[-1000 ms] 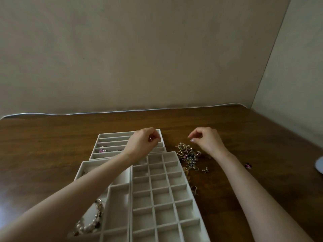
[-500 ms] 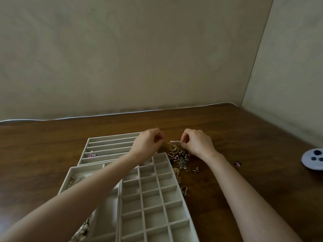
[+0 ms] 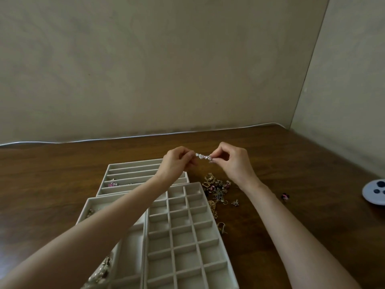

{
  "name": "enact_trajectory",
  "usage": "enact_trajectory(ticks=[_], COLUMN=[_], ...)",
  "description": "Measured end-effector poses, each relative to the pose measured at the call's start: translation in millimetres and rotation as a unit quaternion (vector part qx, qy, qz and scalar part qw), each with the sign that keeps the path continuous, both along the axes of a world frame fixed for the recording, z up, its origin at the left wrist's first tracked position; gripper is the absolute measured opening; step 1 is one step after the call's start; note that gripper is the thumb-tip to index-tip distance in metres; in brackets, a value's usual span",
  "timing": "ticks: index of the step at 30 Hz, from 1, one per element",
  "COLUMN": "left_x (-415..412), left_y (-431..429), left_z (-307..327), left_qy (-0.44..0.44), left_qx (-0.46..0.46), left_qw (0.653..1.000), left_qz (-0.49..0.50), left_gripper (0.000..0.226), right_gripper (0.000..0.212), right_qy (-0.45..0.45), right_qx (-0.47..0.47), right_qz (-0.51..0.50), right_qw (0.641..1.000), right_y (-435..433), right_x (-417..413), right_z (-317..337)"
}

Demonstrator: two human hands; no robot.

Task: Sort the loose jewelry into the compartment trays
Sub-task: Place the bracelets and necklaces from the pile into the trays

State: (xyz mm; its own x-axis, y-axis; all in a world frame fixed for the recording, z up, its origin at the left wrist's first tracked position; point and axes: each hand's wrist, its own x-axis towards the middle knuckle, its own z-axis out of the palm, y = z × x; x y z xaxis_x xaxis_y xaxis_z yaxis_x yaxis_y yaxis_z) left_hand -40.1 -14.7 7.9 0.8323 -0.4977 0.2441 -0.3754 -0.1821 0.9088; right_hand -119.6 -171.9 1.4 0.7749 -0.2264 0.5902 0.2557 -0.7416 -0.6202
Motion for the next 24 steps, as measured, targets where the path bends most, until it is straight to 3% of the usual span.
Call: enact_trajectory(ticks=[4, 10, 16, 20, 24], left_x=[-0.3, -1.7, -7.6, -8.1, -3.0], left_y=[9.9, 18.4, 34.8, 52.7, 82.7], left_z=[3.7, 11.4, 30.9, 34.9, 31.9], left_qy=[0.031, 0.031, -0.006, 0.021, 0.079], left_qx=[0.005, 0.083, 0.22, 0.277, 0.258], left_qw=[0.999, 0.996, 0.97, 0.957, 0.962], left_qz=[-0.025, -0.019, -0.099, -0.079, -0.029], left_gripper=[0.014, 0.027, 0.018, 0.014, 0.015], right_gripper=[0.014, 0.015, 0.011, 0.011, 0.01], right_qy=[-0.015, -0.031, -0.035, -0.013, -0.032], right_qx=[-0.001, -0.004, -0.029, -0.082, -0.11], right_qz=[0.019, 0.063, 0.106, 0.138, 0.109], right_qw=[1.0, 0.998, 0.993, 0.987, 0.987], right_y=[0.5, 7.5, 23.2, 33.8, 34.2], right_x=[1.0, 2.2, 5.0, 5.4, 5.2], right_z=[-1.9, -4.7, -10.5, -12.8, -13.9])
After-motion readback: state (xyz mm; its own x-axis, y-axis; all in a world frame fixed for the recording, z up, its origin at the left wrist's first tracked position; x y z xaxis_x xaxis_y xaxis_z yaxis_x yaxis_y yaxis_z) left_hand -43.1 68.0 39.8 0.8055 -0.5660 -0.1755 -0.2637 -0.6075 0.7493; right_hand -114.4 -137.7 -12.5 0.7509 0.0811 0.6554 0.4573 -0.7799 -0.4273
